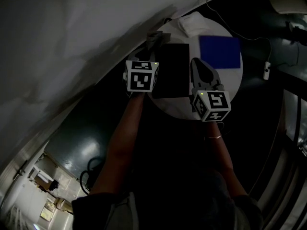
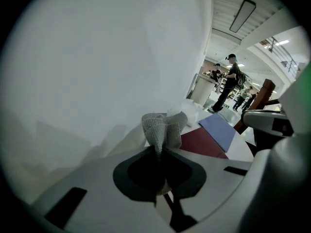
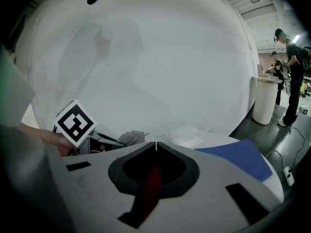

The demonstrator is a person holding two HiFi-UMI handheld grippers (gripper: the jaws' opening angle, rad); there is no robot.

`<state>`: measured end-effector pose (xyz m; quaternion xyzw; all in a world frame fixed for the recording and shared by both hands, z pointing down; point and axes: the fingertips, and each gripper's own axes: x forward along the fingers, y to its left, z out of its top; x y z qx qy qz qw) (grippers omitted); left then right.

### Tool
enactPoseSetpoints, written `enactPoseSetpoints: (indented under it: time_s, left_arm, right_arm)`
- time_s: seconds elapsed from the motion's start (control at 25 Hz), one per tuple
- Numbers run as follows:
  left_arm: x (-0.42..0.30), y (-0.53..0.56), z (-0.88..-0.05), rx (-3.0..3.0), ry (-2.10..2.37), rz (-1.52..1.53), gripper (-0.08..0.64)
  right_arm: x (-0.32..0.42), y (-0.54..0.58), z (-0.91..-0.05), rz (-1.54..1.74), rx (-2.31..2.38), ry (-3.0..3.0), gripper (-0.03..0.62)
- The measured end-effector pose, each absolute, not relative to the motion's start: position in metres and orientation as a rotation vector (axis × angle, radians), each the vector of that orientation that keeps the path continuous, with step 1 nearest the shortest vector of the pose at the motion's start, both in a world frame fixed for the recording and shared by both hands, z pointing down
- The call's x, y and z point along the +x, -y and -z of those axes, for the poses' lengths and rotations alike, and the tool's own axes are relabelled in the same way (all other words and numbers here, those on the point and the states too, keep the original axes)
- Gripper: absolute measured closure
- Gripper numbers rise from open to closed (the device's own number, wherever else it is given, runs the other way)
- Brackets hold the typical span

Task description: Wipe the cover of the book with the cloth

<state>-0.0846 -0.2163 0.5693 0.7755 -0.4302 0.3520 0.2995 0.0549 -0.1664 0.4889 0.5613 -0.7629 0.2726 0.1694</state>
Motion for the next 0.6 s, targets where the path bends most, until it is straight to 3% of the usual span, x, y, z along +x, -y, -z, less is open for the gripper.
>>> enactPoseSetpoints:
  time_s: [0.4, 0.6]
  left_arm:
    - [-0.135, 0.19, -0.553, 1.947, 1.311, -0.95, 0.525]
    - [-0.112, 0.167, -0.54, 1.987, 1.274, -0.918, 0.526]
  right_arm:
    - [0.07, 0.145, -0.479, -0.764, 1.595, 2.161, 0.563]
    - [0.088, 0.124, -0.479, -0.765, 1.63, 2.139, 0.563]
